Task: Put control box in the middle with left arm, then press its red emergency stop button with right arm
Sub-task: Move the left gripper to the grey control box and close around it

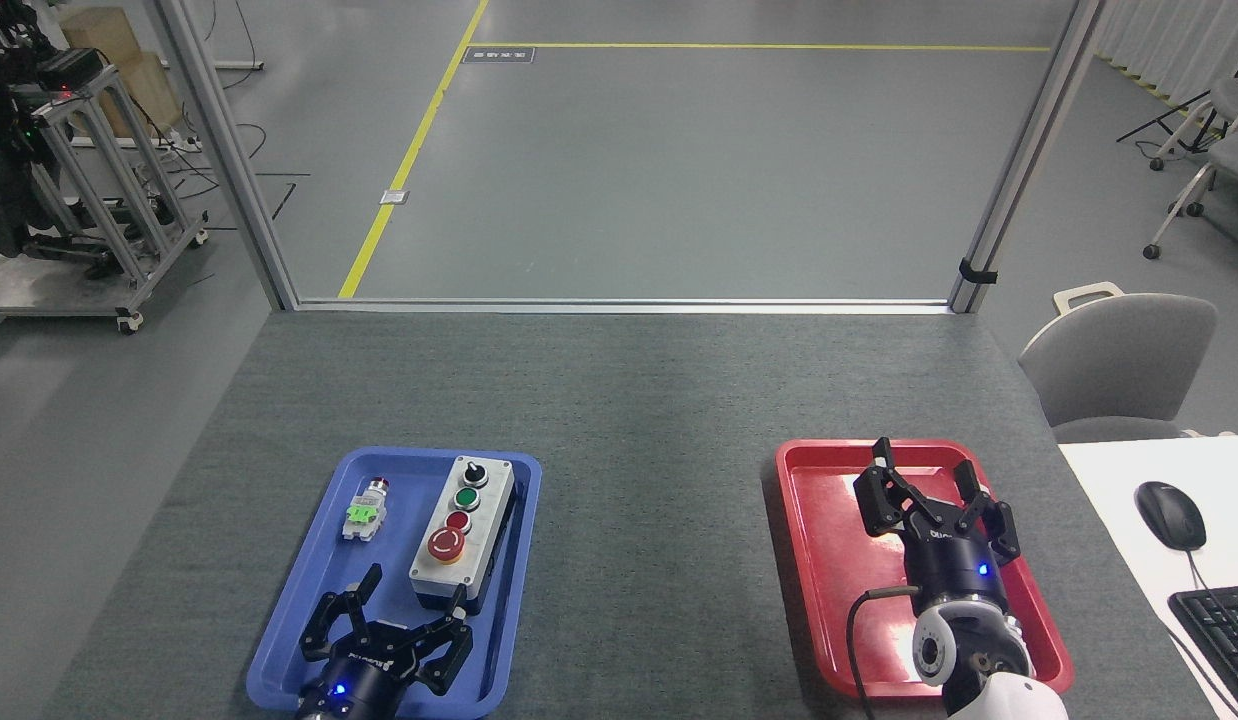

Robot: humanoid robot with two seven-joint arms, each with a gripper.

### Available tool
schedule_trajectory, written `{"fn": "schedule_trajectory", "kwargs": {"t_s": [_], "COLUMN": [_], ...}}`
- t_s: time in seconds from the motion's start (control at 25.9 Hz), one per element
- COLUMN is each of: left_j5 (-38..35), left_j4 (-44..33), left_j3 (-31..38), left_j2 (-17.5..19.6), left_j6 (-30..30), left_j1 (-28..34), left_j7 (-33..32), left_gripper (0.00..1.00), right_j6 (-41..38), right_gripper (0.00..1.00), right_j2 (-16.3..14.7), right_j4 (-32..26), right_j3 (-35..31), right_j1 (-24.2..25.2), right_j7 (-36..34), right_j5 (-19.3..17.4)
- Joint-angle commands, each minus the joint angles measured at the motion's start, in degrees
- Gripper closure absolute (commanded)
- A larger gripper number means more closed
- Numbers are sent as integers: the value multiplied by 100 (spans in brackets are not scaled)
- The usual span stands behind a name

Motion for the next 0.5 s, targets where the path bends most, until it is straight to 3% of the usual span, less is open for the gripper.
{"fn": "schedule_trajectory", "kwargs": {"t_s": [0.0,0.23,0.46], "left_j5": [-233,-206,-162], "left_j4": [412,1098,1238], "left_j3": [-4,-4,-4], "left_j2": [-53,-71,-124], "left_j6": [83,382,356], "left_j1": [-199,-718,-832], "left_j7": [-13,-48,-75], "left_gripper": [2,2,1], "right_j6": [1,1,1], "right_gripper": [0,0,0], "right_j2": [5,14,-3], "right_j4": [0,0,0], "right_j3": [-2,-2,7], "right_j1": [0,-18,-18], "right_j7": [4,4,4], "right_j5": [2,2,20]}}
